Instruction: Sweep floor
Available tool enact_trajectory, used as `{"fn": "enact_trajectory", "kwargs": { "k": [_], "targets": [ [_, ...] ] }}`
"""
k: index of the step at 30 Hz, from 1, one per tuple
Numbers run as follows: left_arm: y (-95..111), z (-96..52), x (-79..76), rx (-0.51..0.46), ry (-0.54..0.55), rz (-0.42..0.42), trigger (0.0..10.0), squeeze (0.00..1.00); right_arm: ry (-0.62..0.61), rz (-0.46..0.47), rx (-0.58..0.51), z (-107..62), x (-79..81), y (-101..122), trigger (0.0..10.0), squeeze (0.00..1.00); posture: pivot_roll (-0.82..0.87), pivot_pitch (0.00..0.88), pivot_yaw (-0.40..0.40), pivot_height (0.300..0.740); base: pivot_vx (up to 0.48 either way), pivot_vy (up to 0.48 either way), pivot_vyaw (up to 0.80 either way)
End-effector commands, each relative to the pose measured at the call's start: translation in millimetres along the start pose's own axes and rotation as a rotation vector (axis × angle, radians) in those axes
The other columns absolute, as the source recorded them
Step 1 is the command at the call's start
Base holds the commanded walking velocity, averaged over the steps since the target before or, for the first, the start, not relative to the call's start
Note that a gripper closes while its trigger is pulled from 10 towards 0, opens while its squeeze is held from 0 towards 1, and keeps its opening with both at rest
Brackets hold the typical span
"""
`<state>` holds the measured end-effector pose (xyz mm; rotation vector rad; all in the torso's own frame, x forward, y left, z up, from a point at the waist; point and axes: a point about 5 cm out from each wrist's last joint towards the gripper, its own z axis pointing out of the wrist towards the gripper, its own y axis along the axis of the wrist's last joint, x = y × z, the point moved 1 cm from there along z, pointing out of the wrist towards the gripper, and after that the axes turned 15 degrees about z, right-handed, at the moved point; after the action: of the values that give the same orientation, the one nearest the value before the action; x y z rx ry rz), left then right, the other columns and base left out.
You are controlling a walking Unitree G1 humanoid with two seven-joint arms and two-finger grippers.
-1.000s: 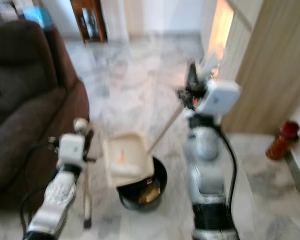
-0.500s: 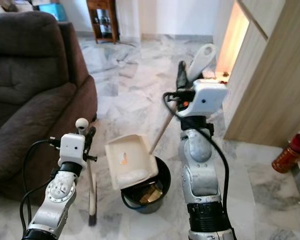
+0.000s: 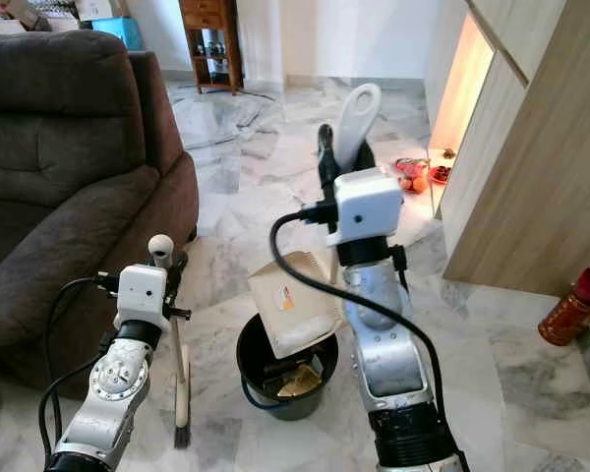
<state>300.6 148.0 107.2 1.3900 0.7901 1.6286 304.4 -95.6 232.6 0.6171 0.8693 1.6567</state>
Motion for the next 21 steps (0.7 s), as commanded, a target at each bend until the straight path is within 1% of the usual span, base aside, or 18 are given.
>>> {"fn": "enact_trajectory", "kwargs": {
  "k": [1,2,3,8,10,21],
  "targets": [
    [7,1.6,2.4,-0.044,0.007,0.024,10.0,0.0,0.089,-0.074,-0.14,4.0,14.6,24,10.0,0.0,0.14,0.0,0.042,0.74,0.0,0.0,0.0],
    [8,1.6,2.3,-0.045,0.008,0.022,10.0,0.0,0.121,-0.085,-0.147,2.3,20.8,24,10.0,0.0,0.15,0.0,0.041,0.74,0.0,0.0,0.0],
    [8,1.6,2.3,-0.045,0.008,0.022,10.0,0.0,0.121,-0.085,-0.147,2.3,20.8,24,10.0,0.0,0.15,0.0,0.041,0.74,0.0,0.0,0.0],
    [9,2.0,2.1,-0.049,0.011,0.017,10.0,0.0,0.179,-0.11,-0.15,-0.6,32.9,22,10.0,0.0,0.15,0.0,0.041,0.74,0.0,0.0,0.0],
    [9,2.0,2.0,-0.05,0.011,0.016,10.0,0.0,0.188,-0.105,-0.156,-1.0,35.7,23,10.0,0.0,0.15,0.0,0.04,0.74,0.0,0.0,0.0],
    [9,2.9,1.5,-0.05,0.011,0.016,10.0,0.0,0.209,-0.121,-0.162,-2.5,39.0,21,10.0,0.0,0.15,0.0,0.039,0.74,0.0,0.0,0.0]
  ]
}}
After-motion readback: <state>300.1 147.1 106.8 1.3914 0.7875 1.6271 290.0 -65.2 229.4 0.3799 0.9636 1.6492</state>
